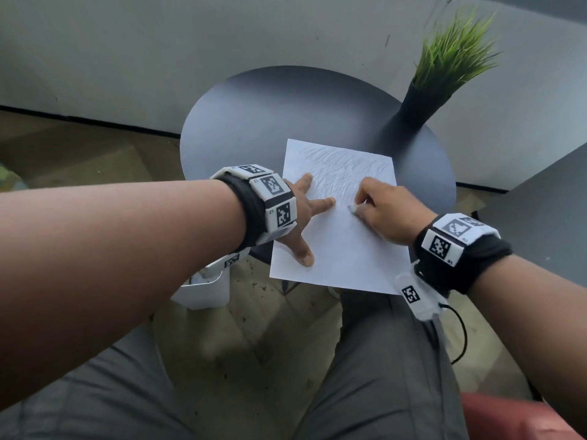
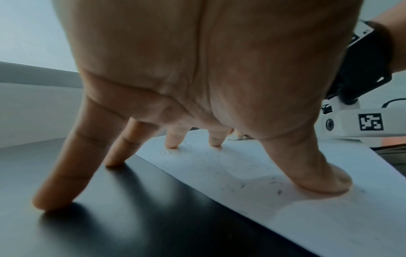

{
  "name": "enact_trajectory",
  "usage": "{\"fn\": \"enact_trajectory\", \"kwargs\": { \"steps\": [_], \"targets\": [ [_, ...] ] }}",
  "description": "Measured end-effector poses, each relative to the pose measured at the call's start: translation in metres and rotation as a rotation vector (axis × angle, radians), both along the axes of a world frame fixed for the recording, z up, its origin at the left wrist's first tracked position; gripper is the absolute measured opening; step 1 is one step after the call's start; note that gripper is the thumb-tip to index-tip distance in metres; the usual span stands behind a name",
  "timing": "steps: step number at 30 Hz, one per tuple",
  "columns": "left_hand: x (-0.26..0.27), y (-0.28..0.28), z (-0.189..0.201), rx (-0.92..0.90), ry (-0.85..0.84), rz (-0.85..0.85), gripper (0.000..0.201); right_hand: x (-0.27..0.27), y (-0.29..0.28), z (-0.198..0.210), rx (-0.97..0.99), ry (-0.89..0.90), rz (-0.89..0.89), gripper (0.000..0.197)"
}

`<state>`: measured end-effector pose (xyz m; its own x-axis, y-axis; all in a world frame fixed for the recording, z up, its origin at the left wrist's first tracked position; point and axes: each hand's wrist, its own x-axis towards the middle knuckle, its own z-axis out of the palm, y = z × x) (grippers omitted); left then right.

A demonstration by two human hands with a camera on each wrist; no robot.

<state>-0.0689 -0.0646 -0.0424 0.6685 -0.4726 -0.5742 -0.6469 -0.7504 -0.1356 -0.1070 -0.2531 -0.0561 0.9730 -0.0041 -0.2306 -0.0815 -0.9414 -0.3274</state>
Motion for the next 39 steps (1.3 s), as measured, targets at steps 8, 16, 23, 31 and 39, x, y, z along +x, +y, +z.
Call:
{"fn": "enact_trajectory", "kwargs": {
  "steps": [8, 16, 23, 31, 39],
  "targets": [
    [-0.001, -0.002, 0.001, 0.006, -0.006, -0.016, 0.118, -0.006, 0.0, 0.003, 0.018, 0.101, 0.151, 0.011],
    [0.0, -0.005, 0.0, 0.018, 0.011, -0.014, 0.118, -0.033, 0.016, 0.002, 0.039, 0.15, 0.357, 0.008],
    [0.001, -0.004, -0.001, 0.013, 0.008, -0.014, 0.119, -0.027, 0.023, -0.007, -0.006, 0.026, 0.181, 0.006],
    [0.001, -0.003, -0.002, -0.001, 0.01, -0.003, 0.12, -0.012, 0.004, -0.002, -0.052, 0.037, 0.026, 0.013],
    [0.003, -0.004, -0.001, 0.015, 0.01, -0.003, 0.122, -0.021, 0.014, 0.006, 0.028, 0.112, 0.257, 0.011]
  ]
}}
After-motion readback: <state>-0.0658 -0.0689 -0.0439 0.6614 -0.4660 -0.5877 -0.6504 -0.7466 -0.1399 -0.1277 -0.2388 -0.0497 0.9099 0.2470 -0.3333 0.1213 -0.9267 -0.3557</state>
